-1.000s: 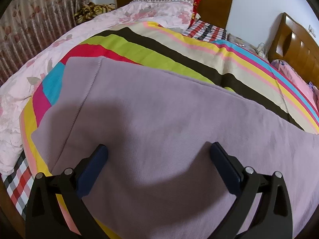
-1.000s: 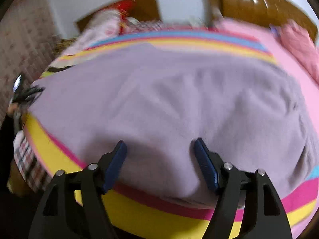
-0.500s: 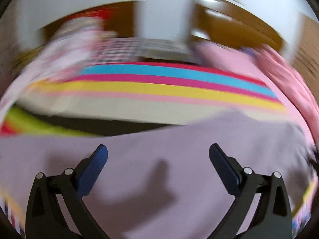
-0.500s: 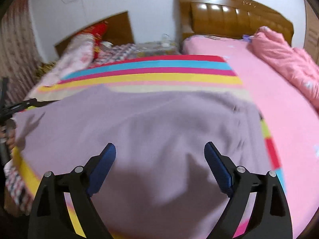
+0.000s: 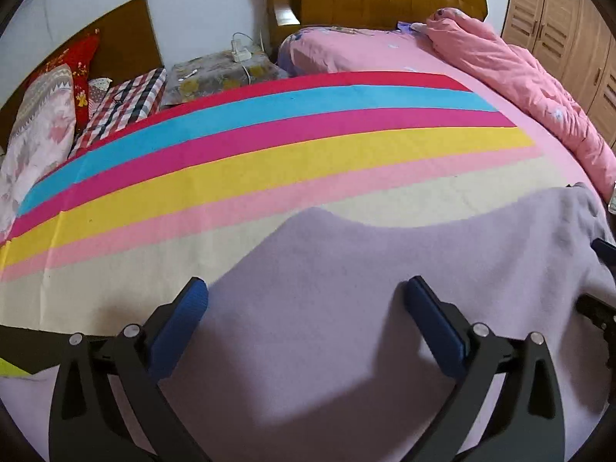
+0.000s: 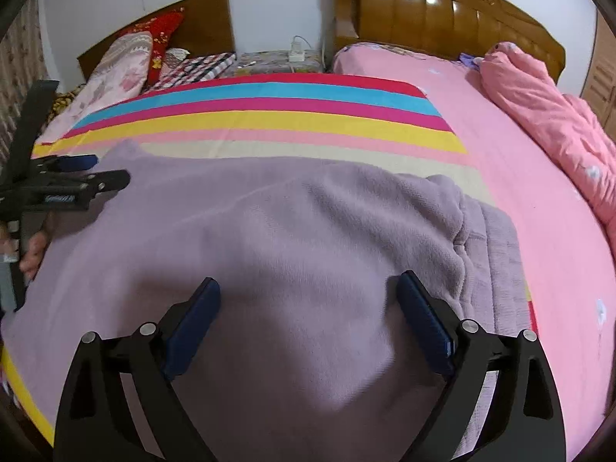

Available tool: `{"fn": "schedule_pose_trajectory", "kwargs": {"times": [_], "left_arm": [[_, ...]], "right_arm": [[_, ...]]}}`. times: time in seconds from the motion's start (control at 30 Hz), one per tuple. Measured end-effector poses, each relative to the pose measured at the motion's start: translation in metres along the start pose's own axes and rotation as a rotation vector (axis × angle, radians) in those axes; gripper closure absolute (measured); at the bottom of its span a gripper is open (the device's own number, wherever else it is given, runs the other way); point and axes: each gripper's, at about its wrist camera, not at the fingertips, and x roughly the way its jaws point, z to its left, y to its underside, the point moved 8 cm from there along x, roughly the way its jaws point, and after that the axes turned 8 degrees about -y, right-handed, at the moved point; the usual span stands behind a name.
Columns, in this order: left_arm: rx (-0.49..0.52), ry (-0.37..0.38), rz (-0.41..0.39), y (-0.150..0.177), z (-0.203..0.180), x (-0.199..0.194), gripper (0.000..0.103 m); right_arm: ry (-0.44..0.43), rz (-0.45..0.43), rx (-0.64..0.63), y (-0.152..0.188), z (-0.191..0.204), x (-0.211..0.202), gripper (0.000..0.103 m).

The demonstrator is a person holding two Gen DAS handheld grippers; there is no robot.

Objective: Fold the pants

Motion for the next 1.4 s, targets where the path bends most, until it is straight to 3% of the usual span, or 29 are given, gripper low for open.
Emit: {"fn": "schedule_pose_trajectory", "kwargs": {"times": [0.13,0.37,1.07,1.13,1.2,1.23,1.3,1.33,1.4], "left_arm": [[-0.004,-0.003,0.001,-0.002,-0.002,0.004,0.001],[-0.005,-0.002,0.002,-0.006,-0.006,0.004,0.001],[-0.007,0.002,0.002,-0.006,-0.005,0.004,0.001],[0.014,0.026,0.008,-0.004,-0.006,-0.004,0.001],[0.028,-0.012,0.012,0.003,0.005,-0.019,0.002],[0.008,-0.032,-0.023,0.006,0.015,-0.037,0.002],[-0.005,-0.005,-0.122,0.013,0.031,-0.073,0.002],[-0.010,-0.007,-0.165,0.020,0.042,-0.090,0.002],[-0.047,-0.101,-0.195,0.045,0.083,-0.116,0.002]], "right_arm": [[0.020,0.018,-0.041,0.003,0.008,-0.002,0.013],[-0.041,0.008,-0.077,0.010,0.015,-0.007,0.013],[-0.005,-0.010,-0.088,0.007,0.021,-0.010,0.011],[0.004,-0.014,-0.087,0.007,0.022,-0.011,0.011],[0.092,0.025,-0.067,0.006,0.024,-0.016,0.011],[0.131,0.048,-0.043,0.006,0.025,-0.018,0.009],[0.206,0.060,0.032,0.001,0.034,-0.031,0.005],[0.201,0.031,0.049,-0.004,0.045,-0.038,0.005],[0.112,-0.030,0.056,-0.017,0.078,-0.049,0.005]]}}
